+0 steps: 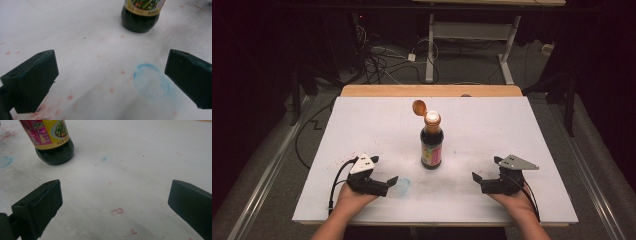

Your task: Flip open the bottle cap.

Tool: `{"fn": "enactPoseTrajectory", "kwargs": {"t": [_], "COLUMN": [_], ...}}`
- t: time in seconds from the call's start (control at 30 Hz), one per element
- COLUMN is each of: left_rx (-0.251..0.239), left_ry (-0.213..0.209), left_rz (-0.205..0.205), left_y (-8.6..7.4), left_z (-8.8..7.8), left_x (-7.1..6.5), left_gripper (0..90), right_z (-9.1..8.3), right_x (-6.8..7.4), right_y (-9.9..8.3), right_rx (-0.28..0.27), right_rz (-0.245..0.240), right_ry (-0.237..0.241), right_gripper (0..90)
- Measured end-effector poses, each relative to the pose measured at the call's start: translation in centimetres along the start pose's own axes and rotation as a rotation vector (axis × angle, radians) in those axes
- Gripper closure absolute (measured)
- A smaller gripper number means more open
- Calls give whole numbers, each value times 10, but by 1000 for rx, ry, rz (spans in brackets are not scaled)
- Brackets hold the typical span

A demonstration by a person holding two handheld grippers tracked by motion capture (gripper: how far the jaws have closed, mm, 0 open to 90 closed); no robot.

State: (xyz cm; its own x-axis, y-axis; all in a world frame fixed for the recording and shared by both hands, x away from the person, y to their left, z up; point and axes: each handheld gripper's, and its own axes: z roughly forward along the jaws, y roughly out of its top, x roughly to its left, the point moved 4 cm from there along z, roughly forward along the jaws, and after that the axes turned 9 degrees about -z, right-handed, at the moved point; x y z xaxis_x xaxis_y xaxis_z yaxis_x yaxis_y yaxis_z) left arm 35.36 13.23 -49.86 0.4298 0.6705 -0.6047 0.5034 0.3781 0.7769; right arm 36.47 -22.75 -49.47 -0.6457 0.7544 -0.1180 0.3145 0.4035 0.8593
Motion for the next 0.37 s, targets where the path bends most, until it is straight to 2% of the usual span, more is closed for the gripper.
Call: {"fn": "enactPoseTrajectory", "kwargs": {"t": [0.1, 0.17, 0.37], "left_rx": [-18, -33, -32], "left_ry": [21, 22, 8], "left_rz": [12, 4, 4], "left_y": [-1, -1, -2], "left_z": [-12, -16, -17], "left_x": [8, 8, 6], "left_gripper": [0, 0, 0], "right_z": [0, 0, 2], "right_x": [-1, -1, -2], "right_y": [0, -1, 0], "right_rx": [-5, -4, -2], "right_rz": [-3, 1, -4], "right_ry": [0, -2, -3], "right_gripper": [7, 7, 7]}}
